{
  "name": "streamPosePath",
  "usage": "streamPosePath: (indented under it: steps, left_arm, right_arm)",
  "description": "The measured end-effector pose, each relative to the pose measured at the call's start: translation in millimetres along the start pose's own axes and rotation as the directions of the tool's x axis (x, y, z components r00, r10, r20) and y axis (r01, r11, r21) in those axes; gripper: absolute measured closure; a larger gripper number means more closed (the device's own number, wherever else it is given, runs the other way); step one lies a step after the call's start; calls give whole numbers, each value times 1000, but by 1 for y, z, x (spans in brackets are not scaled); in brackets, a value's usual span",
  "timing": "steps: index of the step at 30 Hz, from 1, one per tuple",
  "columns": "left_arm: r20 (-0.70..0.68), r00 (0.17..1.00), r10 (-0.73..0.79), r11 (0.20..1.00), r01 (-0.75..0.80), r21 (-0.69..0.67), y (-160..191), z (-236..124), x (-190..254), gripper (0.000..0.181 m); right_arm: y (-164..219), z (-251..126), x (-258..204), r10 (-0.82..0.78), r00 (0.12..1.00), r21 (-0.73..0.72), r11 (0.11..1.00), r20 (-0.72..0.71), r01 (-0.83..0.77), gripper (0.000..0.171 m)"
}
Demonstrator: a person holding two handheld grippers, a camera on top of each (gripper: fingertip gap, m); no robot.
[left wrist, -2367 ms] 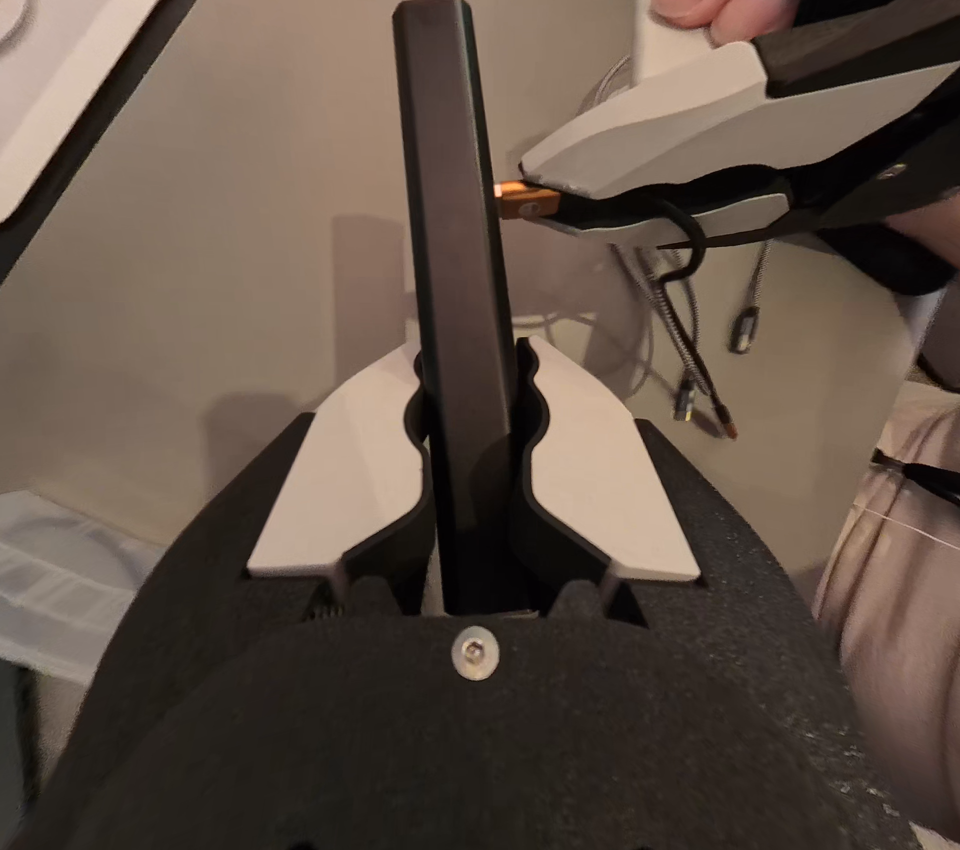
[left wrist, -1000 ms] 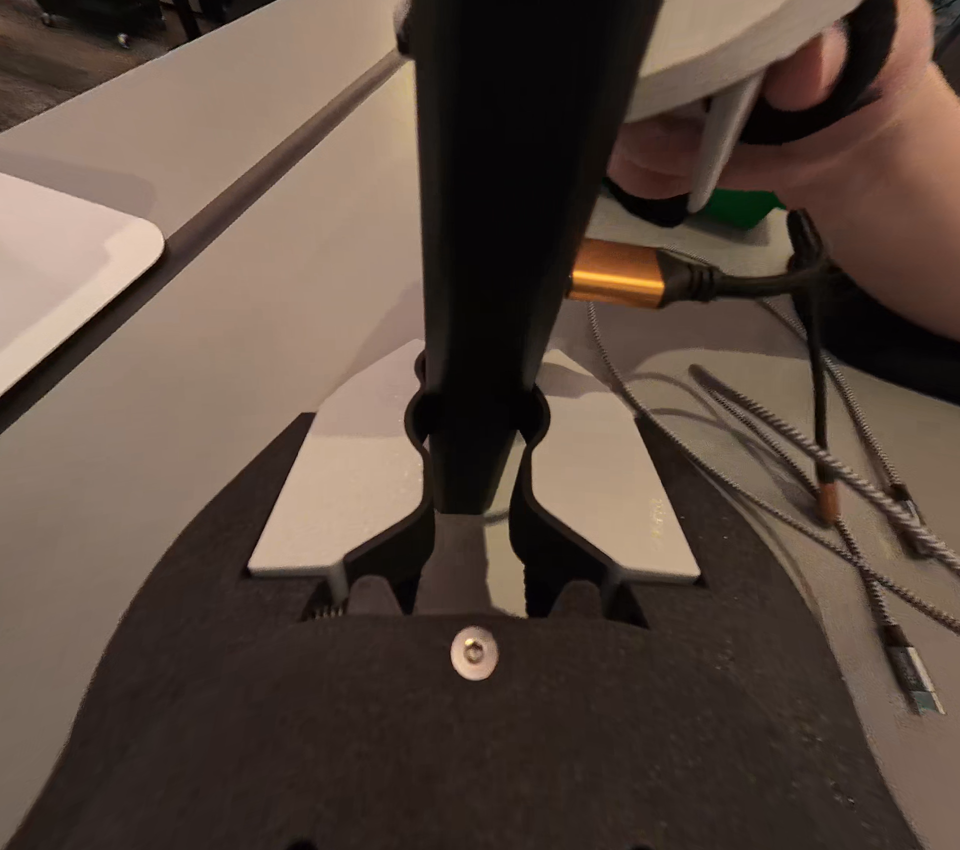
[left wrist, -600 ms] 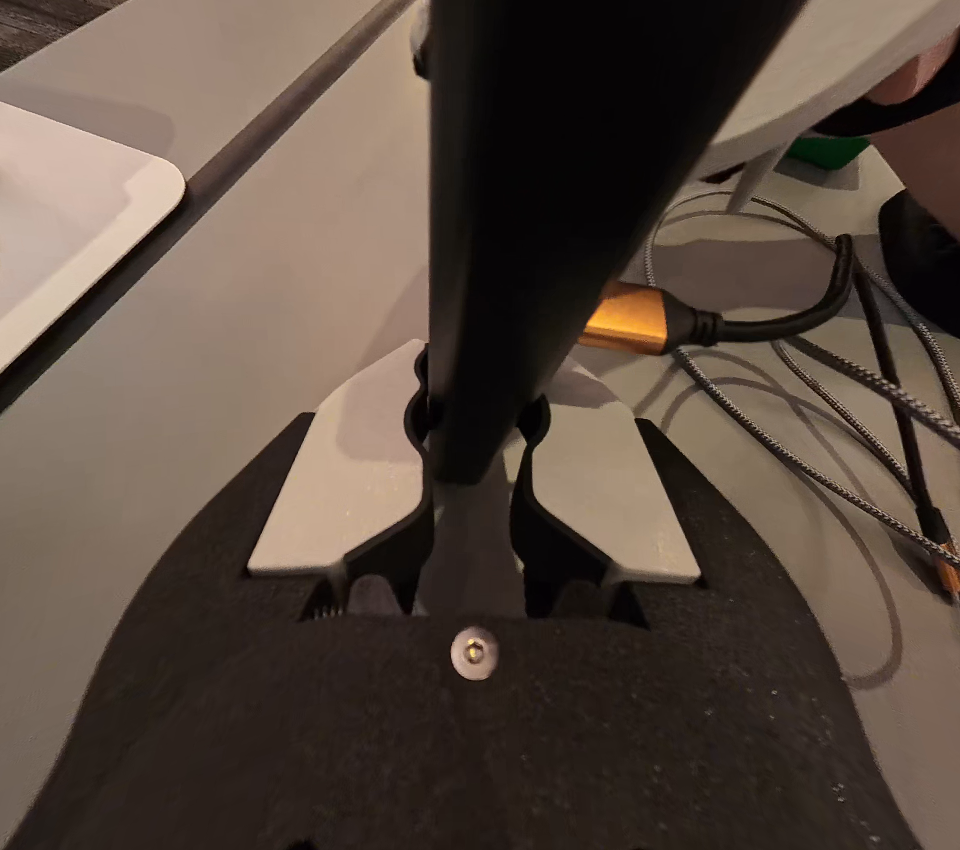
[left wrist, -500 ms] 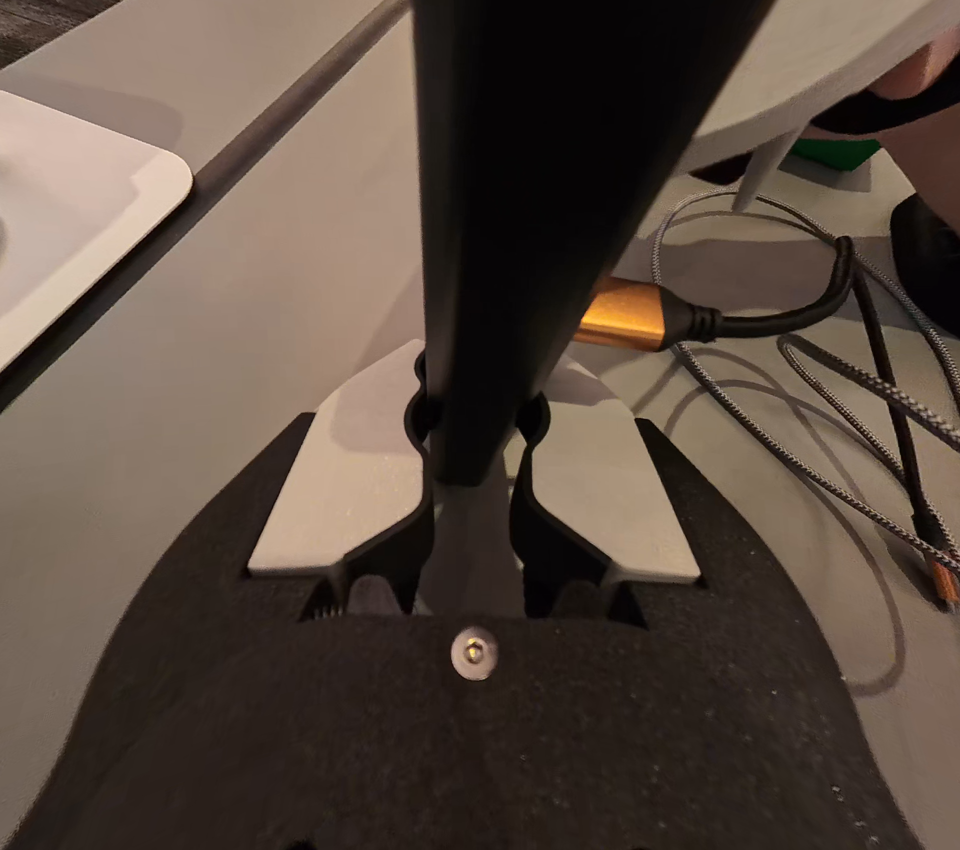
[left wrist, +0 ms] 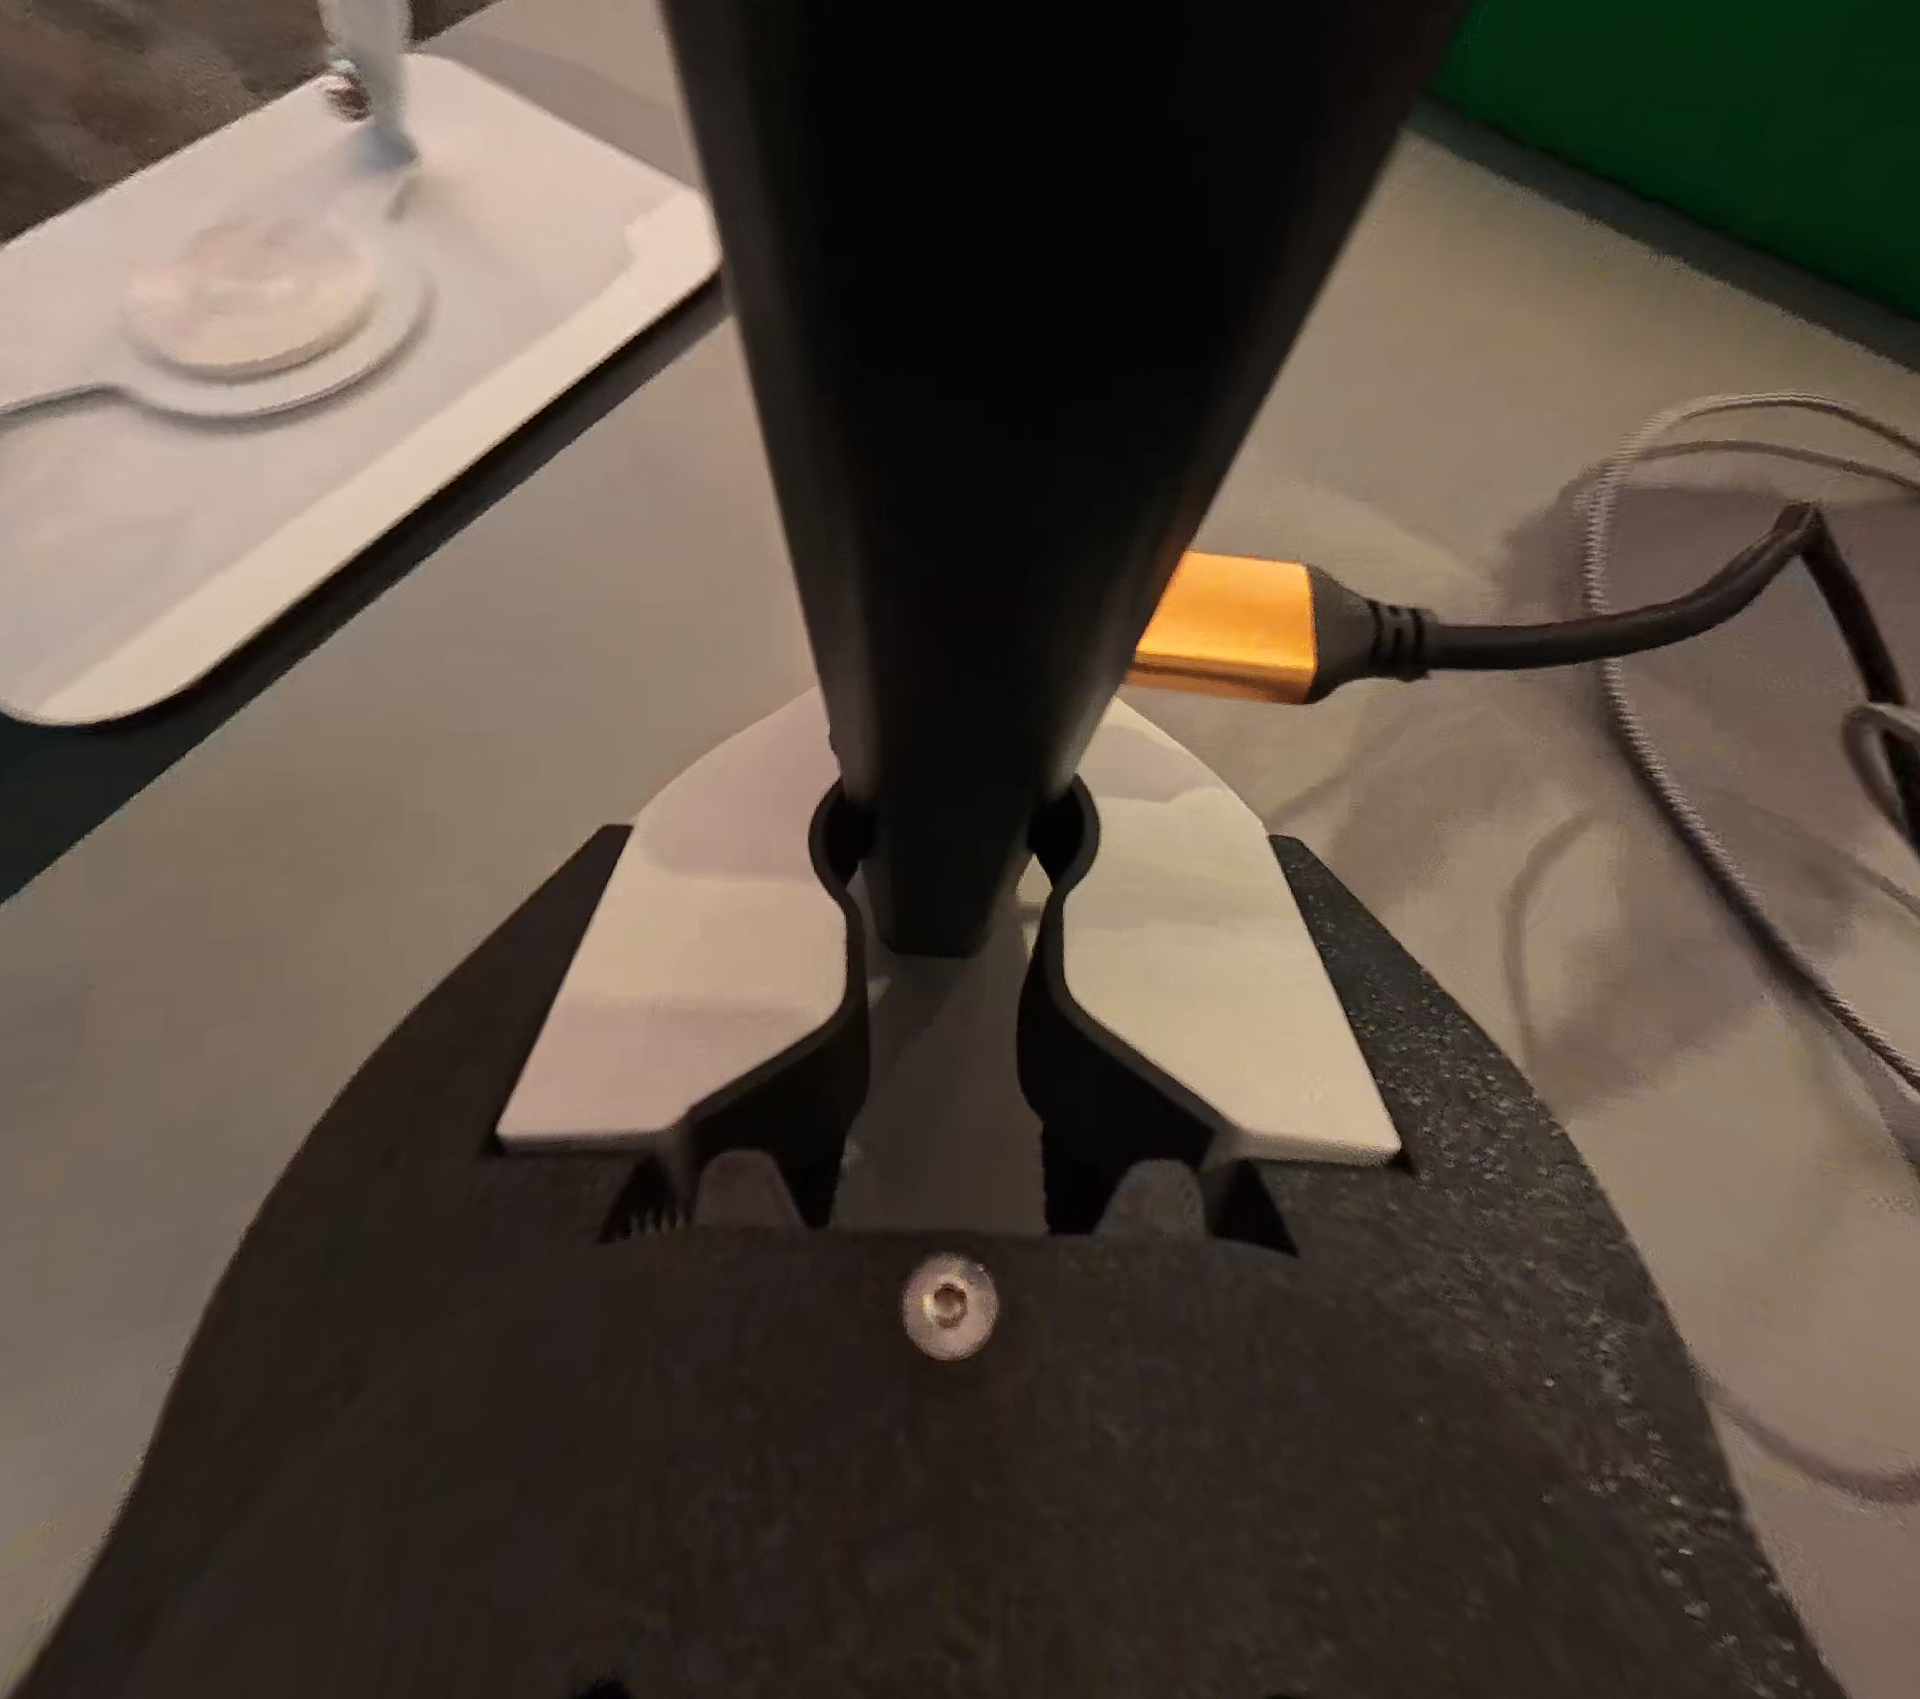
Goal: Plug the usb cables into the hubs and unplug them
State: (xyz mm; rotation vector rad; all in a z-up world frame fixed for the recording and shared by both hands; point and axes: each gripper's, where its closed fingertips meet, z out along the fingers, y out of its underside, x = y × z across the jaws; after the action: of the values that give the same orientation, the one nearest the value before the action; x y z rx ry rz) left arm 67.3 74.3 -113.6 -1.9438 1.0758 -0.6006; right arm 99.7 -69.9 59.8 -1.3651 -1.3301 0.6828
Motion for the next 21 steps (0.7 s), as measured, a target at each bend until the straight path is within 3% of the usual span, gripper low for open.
streamPosePath:
  steps: [3, 6, 9, 12, 17, 21]
  left_arm:
    - [70, 997, 14, 1000, -14, 0, 2, -5, -16, 151]
    - [56, 998, 8, 1000, -9, 13, 1, -4, -15, 151]
    - [62, 998, 5, 1000, -6, 24, 0, -3, -16, 151]
    - [66, 998, 3, 1000, -4, 24, 2, -2, -16, 151]
    - [74, 997, 24, 999, -21, -32, 15, 6, -15, 150]
    - [59, 998, 24, 999, -22, -42, 15, 7, -11, 147]
  right_arm:
    - [41, 1, -78, 33, 960, -179, 984, 279, 18, 134]
    - [108, -7, -140, 126, 917, -361, 932, 378, 20, 136]
    - [164, -16, -168, 156, 933, -502, 864, 325, 30, 138]
    - [189, -18, -169, 180, 957, -555, 831, 228, -24, 139]
    - [192, -21, -172, 242, 948, -572, 816, 205, -85, 165]
    - [192, -21, -171, 249, 947, -569, 817, 204, -93, 166]
